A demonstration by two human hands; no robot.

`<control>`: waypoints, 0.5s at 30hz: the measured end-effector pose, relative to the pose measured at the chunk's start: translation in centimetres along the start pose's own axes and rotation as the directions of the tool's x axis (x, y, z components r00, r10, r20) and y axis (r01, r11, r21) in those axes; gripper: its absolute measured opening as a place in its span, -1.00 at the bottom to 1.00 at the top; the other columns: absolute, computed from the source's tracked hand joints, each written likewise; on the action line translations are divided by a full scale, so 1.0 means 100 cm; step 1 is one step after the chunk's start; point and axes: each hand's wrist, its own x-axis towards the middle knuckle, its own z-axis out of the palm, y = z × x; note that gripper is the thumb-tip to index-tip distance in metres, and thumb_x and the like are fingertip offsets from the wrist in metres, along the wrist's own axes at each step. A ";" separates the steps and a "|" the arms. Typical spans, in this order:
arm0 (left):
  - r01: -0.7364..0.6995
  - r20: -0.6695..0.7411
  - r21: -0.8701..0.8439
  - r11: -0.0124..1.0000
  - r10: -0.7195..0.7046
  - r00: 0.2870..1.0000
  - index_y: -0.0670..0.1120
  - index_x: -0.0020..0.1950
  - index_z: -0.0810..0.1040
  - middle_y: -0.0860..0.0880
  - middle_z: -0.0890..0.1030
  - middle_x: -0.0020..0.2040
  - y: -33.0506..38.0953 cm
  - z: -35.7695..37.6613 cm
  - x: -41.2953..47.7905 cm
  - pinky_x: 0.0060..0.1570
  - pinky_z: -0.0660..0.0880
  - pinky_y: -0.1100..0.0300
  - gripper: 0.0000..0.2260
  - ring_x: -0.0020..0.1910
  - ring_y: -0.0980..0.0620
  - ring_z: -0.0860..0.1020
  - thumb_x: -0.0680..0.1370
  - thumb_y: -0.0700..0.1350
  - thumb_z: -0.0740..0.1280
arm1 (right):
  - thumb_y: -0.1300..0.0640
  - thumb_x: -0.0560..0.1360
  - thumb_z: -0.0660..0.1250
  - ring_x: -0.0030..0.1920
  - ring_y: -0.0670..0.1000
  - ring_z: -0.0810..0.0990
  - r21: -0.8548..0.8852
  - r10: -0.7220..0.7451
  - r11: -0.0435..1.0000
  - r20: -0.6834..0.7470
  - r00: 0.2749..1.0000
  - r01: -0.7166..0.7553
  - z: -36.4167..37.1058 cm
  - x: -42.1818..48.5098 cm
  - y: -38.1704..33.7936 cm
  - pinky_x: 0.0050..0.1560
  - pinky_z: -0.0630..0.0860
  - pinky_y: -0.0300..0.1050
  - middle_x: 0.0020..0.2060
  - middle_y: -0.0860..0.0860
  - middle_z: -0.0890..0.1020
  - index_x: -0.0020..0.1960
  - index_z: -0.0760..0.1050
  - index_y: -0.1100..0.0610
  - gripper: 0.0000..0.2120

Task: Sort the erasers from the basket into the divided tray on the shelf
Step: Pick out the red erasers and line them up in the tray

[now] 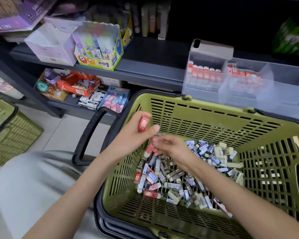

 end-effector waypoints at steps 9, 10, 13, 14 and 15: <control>0.129 0.160 -0.078 0.989 -0.115 0.980 0.00 0.17 0.44 0.02 0.49 -0.24 -0.007 0.005 -0.003 -0.41 0.40 0.34 -0.80 -0.38 0.19 0.47 0.57 0.00 0.26 | 0.40 0.40 0.32 -0.09 0.07 0.67 0.353 -0.019 0.936 0.037 0.999 0.005 0.007 -0.028 -0.017 -0.09 0.60 -0.20 -0.04 0.17 0.67 0.16 0.52 0.27 -0.66; 0.133 0.113 -0.114 0.985 -0.120 0.986 -0.01 0.14 0.45 0.03 0.49 -0.27 -0.007 0.005 -0.002 -0.42 0.40 0.35 -0.85 -0.39 0.19 0.47 0.58 -0.04 0.25 | 0.37 0.42 0.32 -0.09 0.04 0.66 0.171 -0.024 0.985 -0.003 1.000 0.024 0.007 -0.027 -0.008 -0.07 0.59 -0.19 -0.06 0.12 0.67 0.13 0.54 0.22 -0.71; 0.128 0.079 -0.361 0.924 -0.107 0.991 -0.11 0.12 0.48 0.00 0.47 -0.30 -0.002 0.000 0.001 -0.48 0.37 0.34 -0.83 -0.41 0.13 0.46 0.58 -0.10 0.23 | 0.04 0.47 0.37 0.17 -0.06 0.52 -0.798 -0.163 0.568 0.134 0.978 0.204 0.010 -0.020 0.038 0.22 0.43 -0.04 0.13 -0.07 0.60 0.11 0.58 0.00 -0.78; 0.118 0.083 -0.437 0.892 -0.090 0.992 -0.13 0.13 0.49 -0.01 0.47 -0.30 0.000 -0.003 0.002 -0.49 0.36 0.33 -0.81 -0.43 0.12 0.46 0.56 -0.10 0.24 | -0.06 0.48 0.35 0.30 -0.04 0.42 -0.895 -0.145 0.300 0.300 0.943 0.331 0.011 -0.015 0.054 0.35 0.30 0.03 0.24 -0.05 0.53 0.16 0.56 -0.04 -0.73; 0.107 0.084 -0.504 0.857 -0.074 0.994 -0.14 0.13 0.50 -0.02 0.48 -0.29 0.001 -0.005 0.002 -0.50 0.35 0.33 -0.79 -0.44 0.12 0.46 0.54 -0.10 0.24 | -0.12 0.48 0.32 0.38 -0.01 0.32 -0.887 -0.075 0.087 0.448 0.891 0.453 0.011 -0.010 0.067 0.44 0.14 0.08 0.32 -0.03 0.46 0.22 0.52 -0.06 -0.65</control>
